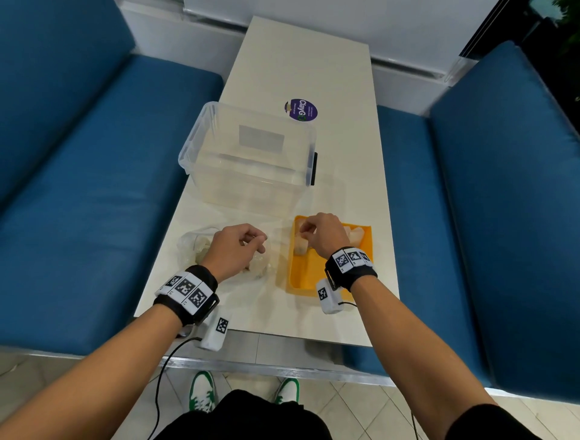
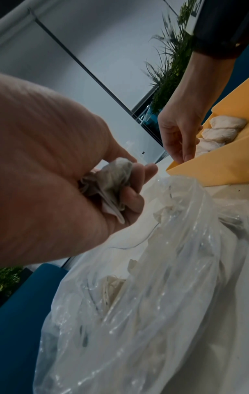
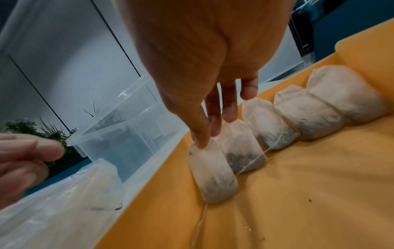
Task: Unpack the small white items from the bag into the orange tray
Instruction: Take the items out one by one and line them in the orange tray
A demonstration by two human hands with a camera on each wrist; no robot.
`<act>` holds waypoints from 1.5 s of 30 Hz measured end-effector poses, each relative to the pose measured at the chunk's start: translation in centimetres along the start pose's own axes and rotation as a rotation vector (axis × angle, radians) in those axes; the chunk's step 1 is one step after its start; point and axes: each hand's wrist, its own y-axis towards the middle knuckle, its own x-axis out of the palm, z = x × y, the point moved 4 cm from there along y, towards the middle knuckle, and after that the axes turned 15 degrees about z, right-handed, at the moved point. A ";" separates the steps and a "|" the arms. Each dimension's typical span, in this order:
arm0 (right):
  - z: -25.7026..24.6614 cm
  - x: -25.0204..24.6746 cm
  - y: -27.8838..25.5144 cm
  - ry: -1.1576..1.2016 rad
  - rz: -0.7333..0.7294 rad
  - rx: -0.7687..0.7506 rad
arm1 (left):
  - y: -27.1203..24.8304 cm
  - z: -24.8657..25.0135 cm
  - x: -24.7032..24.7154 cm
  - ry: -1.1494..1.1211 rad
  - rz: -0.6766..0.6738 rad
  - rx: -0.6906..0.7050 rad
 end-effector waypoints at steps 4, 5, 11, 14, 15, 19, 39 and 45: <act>0.1 0.3 0.6 -0.008 0.066 0.004 | 0.0 -0.1 -0.6 -0.003 0.011 -0.009; 0.1 0.3 0.7 0.001 0.074 0.010 | 0.0 -0.1 -0.6 -0.003 0.010 -0.011; 0.0 -0.2 0.7 0.040 0.133 0.045 | 0.1 -0.2 -0.5 -0.022 0.000 -0.014; 0.0 -0.4 0.6 0.066 0.130 0.054 | 0.1 -0.1 -0.4 -0.021 -0.008 -0.011; 0.1 -0.5 0.5 0.075 0.136 0.060 | 0.1 0.0 -0.3 -0.020 -0.012 -0.010; 1.0 -1.5 0.5 0.075 0.186 0.111 | 0.1 -0.1 -0.2 -0.022 -0.023 -0.012; 2.0 -2.2 -0.1 -0.245 0.186 0.224 | -0.1 -0.1 -0.8 0.003 -0.022 -0.028; 2.1 -2.5 -0.3 -0.220 0.180 0.222 | -0.1 -0.1 -0.7 0.005 -0.032 -0.035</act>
